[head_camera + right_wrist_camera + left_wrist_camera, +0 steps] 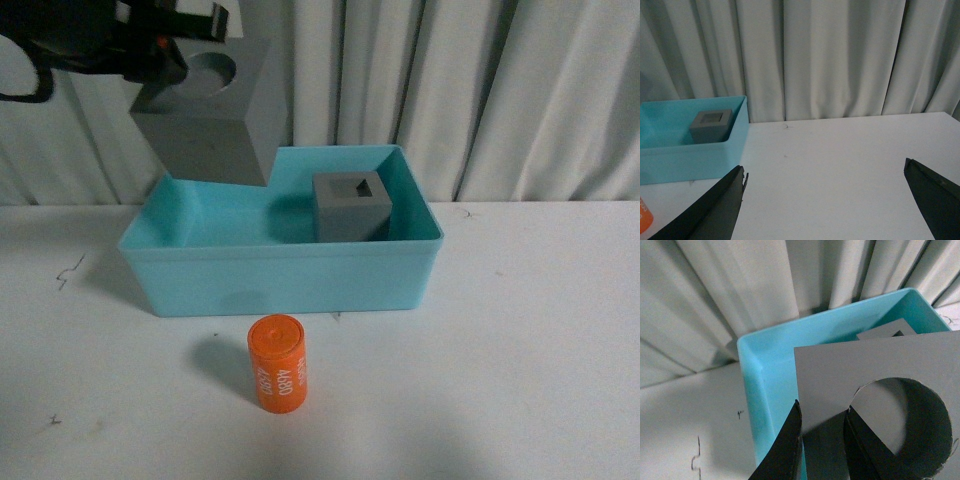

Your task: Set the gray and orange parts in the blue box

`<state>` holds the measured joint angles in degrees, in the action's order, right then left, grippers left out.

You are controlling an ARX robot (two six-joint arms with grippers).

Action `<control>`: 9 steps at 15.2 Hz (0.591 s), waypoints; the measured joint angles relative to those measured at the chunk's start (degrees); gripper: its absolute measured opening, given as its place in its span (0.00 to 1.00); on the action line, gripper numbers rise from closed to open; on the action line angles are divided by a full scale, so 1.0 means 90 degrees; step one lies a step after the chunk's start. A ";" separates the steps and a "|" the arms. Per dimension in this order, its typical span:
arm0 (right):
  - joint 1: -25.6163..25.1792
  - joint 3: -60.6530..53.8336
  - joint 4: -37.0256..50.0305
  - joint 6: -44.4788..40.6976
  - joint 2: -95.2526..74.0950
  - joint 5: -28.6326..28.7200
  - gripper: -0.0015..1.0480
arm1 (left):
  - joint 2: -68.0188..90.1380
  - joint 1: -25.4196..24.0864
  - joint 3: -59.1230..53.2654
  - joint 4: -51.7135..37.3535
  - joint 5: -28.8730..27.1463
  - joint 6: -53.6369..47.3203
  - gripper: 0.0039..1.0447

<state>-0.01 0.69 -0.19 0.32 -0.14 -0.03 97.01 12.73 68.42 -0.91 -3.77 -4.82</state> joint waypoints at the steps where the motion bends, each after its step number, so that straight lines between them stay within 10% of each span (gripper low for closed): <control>1: 0.0000 0.0000 0.0000 0.0000 0.0000 0.0002 0.94 | 0.0447 0.0015 0.0321 0.0010 -0.0134 -0.0192 0.17; 9: 0.0000 0.0000 0.0000 0.0000 0.0000 0.0000 0.94 | 0.2691 -0.0352 0.1683 -0.0100 -0.0486 -0.0865 0.17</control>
<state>-0.01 0.69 -0.19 0.32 -0.14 -0.03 121.23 9.56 83.57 -1.80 -8.14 -12.60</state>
